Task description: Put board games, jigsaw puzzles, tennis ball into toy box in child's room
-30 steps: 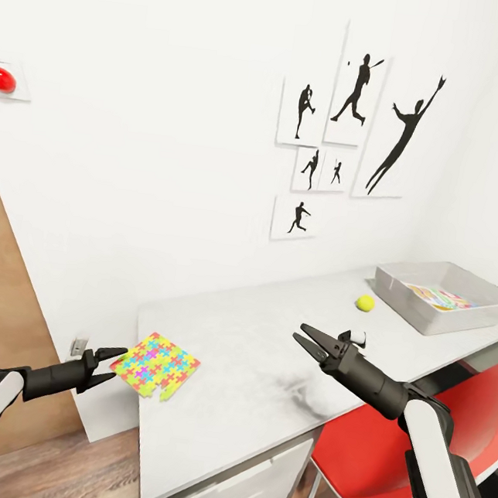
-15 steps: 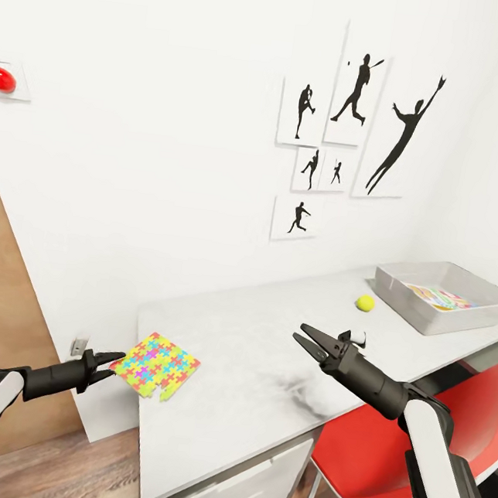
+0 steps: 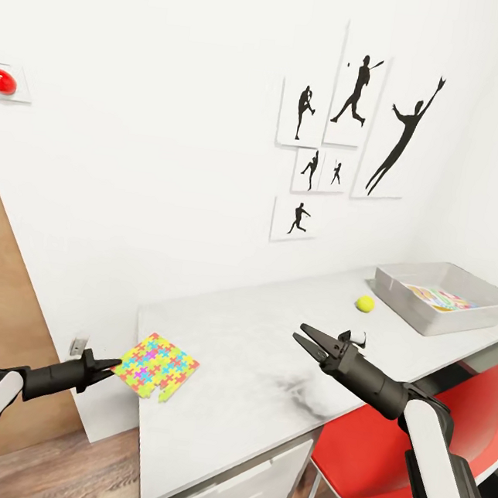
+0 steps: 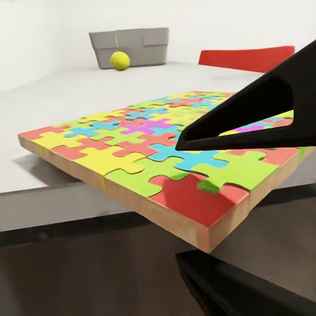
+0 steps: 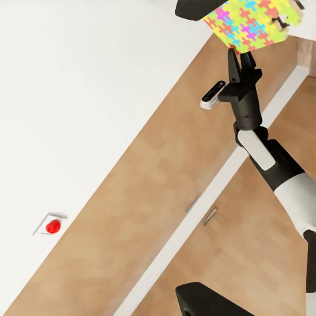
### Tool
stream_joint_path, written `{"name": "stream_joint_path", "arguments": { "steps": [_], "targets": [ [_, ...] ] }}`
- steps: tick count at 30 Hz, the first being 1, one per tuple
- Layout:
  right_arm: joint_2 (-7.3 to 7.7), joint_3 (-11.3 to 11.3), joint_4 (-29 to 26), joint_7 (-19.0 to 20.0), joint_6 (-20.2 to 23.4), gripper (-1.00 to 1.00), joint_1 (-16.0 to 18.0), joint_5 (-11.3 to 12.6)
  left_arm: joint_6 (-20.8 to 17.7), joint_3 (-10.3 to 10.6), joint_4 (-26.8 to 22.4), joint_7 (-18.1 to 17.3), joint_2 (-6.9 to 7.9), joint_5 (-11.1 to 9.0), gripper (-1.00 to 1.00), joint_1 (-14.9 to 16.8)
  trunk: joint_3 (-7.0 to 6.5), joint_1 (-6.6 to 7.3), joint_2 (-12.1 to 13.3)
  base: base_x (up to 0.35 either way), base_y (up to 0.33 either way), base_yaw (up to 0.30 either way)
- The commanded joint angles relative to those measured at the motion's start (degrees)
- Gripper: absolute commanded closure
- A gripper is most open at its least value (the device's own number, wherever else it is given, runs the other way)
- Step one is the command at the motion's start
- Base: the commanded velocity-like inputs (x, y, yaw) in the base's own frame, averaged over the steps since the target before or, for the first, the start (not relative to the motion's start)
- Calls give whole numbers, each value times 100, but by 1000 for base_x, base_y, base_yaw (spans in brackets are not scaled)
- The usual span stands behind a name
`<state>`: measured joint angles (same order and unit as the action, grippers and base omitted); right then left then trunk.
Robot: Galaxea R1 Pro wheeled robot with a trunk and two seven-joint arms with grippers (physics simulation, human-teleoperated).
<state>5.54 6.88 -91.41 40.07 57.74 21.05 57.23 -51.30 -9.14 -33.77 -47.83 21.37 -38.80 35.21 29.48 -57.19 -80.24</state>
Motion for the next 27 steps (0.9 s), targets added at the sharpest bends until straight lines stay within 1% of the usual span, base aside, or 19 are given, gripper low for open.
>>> {"name": "stream_joint_path", "arguments": {
  "steps": [1,3,10,19,22,27],
  "targets": [
    [0,6,0,27,27,-100,5,-16,-12,-9,2,-23,-1,31,100,4,6,0,-3,0,0,0],
    [0,6,0,30,27,-100,5,-15,-11,-9,-1,-24,-1,30,100,4,6,0,-3,0,0,0],
    [-2,6,0,36,29,-100,5,-14,-100,-16,-6,-21,-1,34,100,4,-120,154,278,0,0,0],
    [-1,6,0,36,27,-100,5,-14,-115,-18,-7,-23,-1,30,100,4,-281,352,639,0,0,0],
    [-1,6,0,36,27,-100,5,-16,-215,-23,-7,-18,-1,36,100,4,-335,418,759,0,0,0],
    [-2,6,0,44,27,-100,5,-17,-397,-26,-86,-25,7,39,100,4,-335,418,759,0,0,0]
  ]
}}
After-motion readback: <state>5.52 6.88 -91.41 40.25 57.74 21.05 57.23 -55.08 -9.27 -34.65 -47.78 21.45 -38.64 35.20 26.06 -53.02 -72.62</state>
